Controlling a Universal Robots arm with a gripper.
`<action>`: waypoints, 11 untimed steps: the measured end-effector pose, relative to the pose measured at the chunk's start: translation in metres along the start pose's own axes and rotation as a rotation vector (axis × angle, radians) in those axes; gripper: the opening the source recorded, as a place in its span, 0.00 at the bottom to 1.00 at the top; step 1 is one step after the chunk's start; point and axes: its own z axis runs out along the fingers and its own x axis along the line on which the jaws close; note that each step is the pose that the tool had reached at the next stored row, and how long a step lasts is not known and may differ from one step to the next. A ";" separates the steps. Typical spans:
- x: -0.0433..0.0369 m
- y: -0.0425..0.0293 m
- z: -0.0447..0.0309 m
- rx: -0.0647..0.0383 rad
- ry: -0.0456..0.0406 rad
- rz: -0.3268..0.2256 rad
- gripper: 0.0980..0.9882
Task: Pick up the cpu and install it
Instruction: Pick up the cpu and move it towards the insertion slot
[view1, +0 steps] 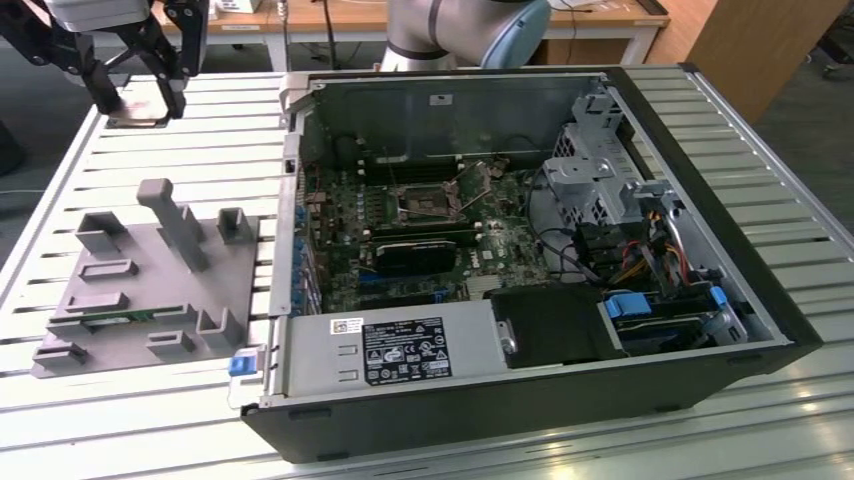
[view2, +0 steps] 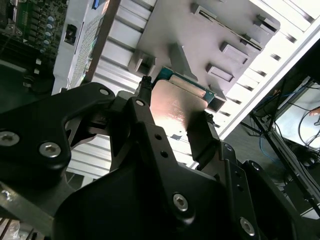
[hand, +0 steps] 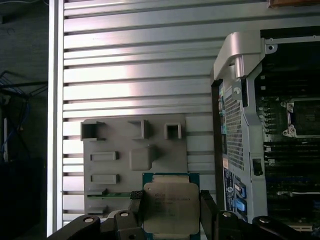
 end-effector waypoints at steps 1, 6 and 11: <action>-0.0011 0.0001 -0.0001 0.000 0.0002 0.000 0.50; -0.0063 0.0003 -0.0006 0.000 0.0014 0.000 0.50; -0.0118 0.0007 -0.0011 0.000 0.0025 0.000 0.50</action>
